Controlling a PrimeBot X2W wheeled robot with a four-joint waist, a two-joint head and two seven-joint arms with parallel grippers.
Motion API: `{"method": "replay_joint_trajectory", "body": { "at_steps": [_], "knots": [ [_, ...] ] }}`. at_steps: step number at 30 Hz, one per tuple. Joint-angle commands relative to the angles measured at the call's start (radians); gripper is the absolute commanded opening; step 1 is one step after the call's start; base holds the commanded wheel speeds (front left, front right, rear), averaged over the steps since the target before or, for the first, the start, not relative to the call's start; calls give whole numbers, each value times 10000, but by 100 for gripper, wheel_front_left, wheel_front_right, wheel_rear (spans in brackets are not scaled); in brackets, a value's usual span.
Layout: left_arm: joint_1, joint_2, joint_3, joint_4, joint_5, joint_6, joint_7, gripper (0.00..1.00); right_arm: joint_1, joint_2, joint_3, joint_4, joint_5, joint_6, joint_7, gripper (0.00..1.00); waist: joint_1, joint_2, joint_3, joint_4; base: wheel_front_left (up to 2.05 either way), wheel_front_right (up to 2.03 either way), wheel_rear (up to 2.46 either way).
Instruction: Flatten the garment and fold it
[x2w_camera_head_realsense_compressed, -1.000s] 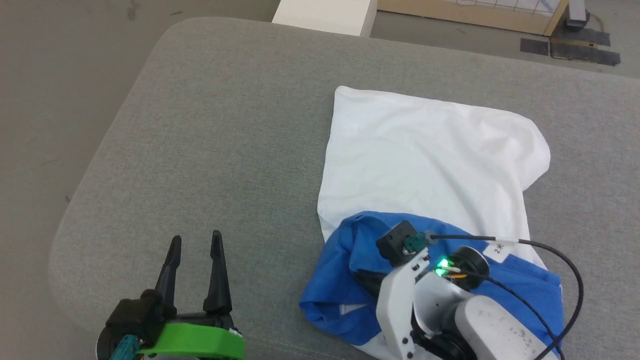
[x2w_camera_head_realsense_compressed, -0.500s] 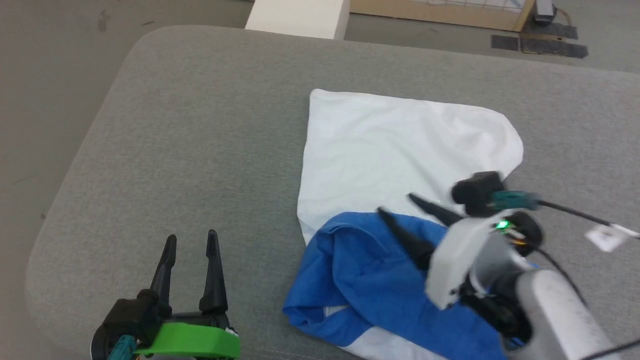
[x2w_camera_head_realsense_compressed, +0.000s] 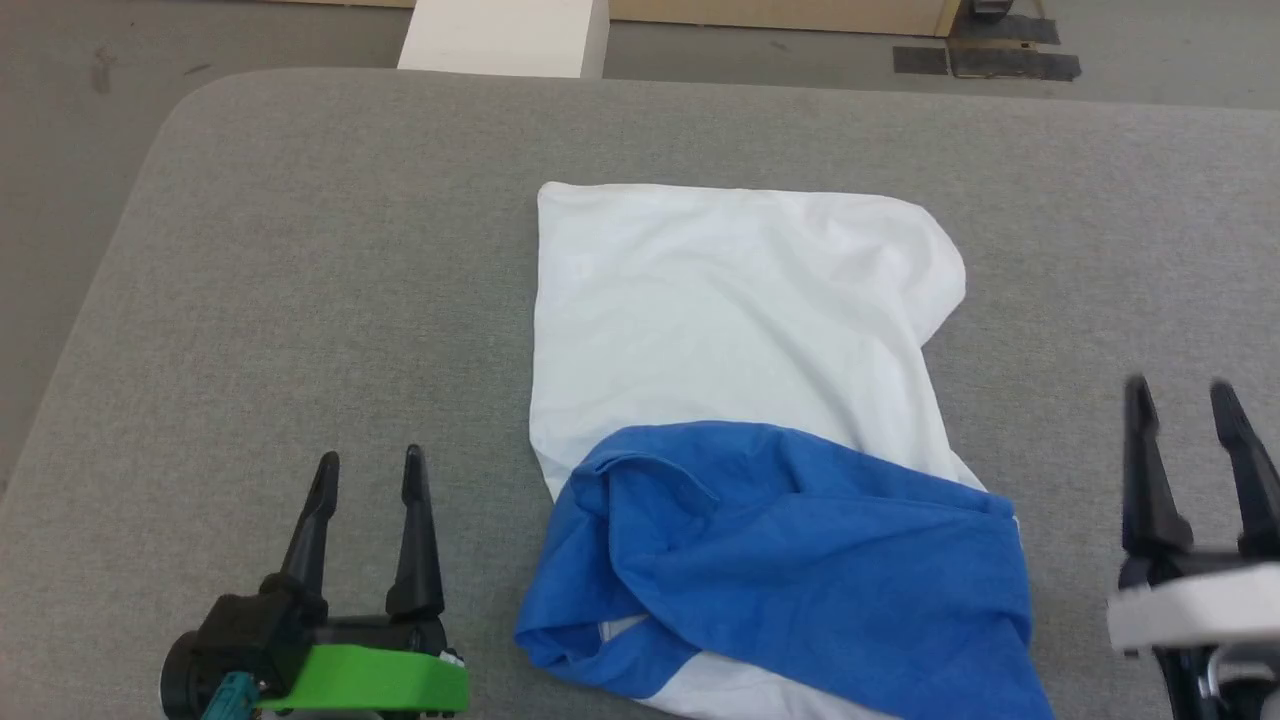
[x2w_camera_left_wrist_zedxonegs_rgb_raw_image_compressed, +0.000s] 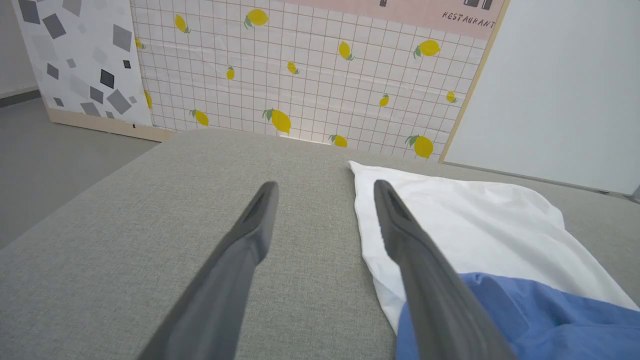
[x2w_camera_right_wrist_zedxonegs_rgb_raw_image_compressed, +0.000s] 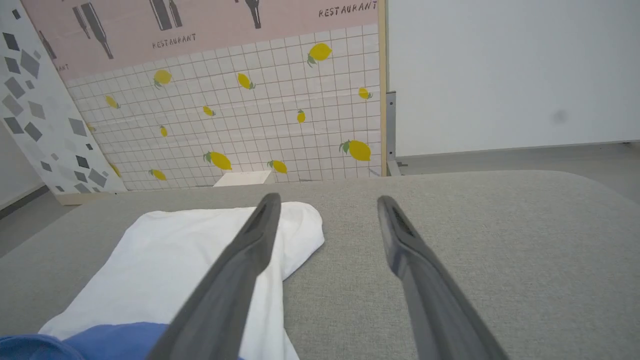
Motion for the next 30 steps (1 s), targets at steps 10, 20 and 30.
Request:
{"method": "replay_joint_trajectory", "body": {
  "at_steps": [10,20,30],
  "knots": [
    [501,-27,72,131,262,-136,-38,100,773,36,-36,1474,605,-13,-1717,100,0,0,-145,-317,0,0,0],
    [-1506,892,-91,387,548,-868,472,100,344,36,28,1184,526,-13,-1817,100,0,0,669,-493,0,0,0],
    [-5775,2515,-501,374,-326,-1242,3503,100,-505,37,238,379,267,-13,-1777,100,0,0,2617,-638,0,0,0]
  ]
}}
